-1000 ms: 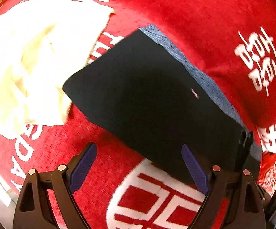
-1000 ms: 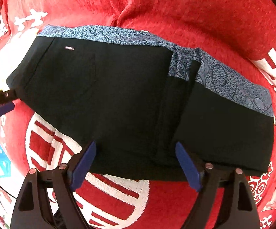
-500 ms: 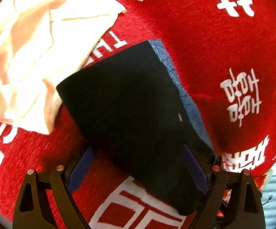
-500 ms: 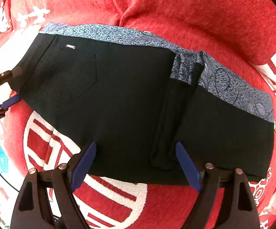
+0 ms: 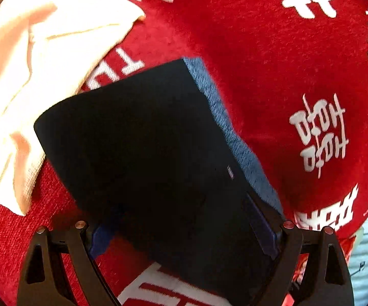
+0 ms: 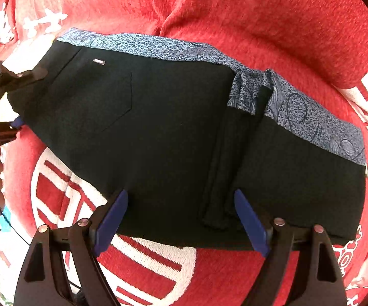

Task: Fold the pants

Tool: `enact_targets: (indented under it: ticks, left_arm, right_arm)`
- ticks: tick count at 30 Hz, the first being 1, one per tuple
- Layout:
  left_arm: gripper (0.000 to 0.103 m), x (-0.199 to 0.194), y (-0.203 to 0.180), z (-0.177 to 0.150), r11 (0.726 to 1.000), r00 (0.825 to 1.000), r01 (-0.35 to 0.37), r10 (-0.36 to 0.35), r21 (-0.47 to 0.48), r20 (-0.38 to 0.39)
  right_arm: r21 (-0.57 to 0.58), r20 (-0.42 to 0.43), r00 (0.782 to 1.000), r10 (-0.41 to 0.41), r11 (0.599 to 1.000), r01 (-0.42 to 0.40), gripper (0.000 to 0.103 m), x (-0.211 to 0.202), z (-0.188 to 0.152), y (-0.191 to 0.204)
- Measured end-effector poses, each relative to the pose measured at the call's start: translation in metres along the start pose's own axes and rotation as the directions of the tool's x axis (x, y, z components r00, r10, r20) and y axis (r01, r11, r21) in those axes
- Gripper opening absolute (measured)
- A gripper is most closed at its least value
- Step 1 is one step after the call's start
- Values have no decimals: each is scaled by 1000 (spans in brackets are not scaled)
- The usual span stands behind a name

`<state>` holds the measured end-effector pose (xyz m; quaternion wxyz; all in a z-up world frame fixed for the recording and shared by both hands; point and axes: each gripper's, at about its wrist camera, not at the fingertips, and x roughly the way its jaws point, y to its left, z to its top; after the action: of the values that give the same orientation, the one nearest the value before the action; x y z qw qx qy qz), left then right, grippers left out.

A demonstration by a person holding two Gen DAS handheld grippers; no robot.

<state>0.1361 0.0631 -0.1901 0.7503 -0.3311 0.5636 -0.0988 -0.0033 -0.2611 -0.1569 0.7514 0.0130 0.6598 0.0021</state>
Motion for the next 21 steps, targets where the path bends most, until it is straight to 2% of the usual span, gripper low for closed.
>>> enact_targets:
  ticks: [1, 2, 4, 5, 6, 8, 12, 14, 15, 17, 21]
  left_arm:
    - [91, 0, -2, 0, 1000, 1000, -22, 22, 4, -5]
    - [86, 4, -8, 0, 998, 998, -58, 58, 9, -4]
    - [63, 5, -19, -2, 983, 985, -175, 174, 57, 19]
    - [42, 6, -26, -4, 964, 970, -244, 242, 104, 31]
    - [39, 7, -33, -6, 939, 953, -304, 300, 162, 45]
    - [37, 7, -49, -13, 900, 934, -358, 347, 249, 90]
    - [36, 14, -91, -40, 737, 870, -492, 434, 463, 234]
    - [36, 17, -99, -49, 675, 848, -527, 454, 517, 273]
    - [36, 19, -101, -51, 658, 843, -536, 458, 529, 283]
    - [36, 22, -103, -53, 643, 838, -542, 463, 540, 290]
    - [36, 26, -110, -54, 620, 832, -551, 463, 559, 305]
  right_arm:
    - [-1, 1, 1000, 4, 1000, -4, 88, -1, 1, -1]
    - [-5, 1, 1000, 5, 1000, -5, 88, -2, 2, -1]
    - [-16, 14, 1000, 3, 1000, -3, 88, -11, 5, -2]
    - [-14, 18, 1000, 8, 1000, -7, 88, -15, 7, -3]
    - [-7, 24, 1000, 20, 1000, -20, 88, -23, 11, -4]
    - [9, 40, 998, 49, 999, -49, 88, -36, 21, -8]
    - [17, 36, 986, 165, 986, -165, 88, -59, 61, -5]
    - [8, 20, 969, 246, 969, -246, 88, -65, 89, 5]
    - [-6, 4, 955, 298, 955, -298, 88, -67, 110, 16]
    - [-30, -37, 938, 346, 937, -347, 88, -66, 134, 36]
    - [-125, -169, 910, 378, 908, -400, 89, -53, 188, 103]
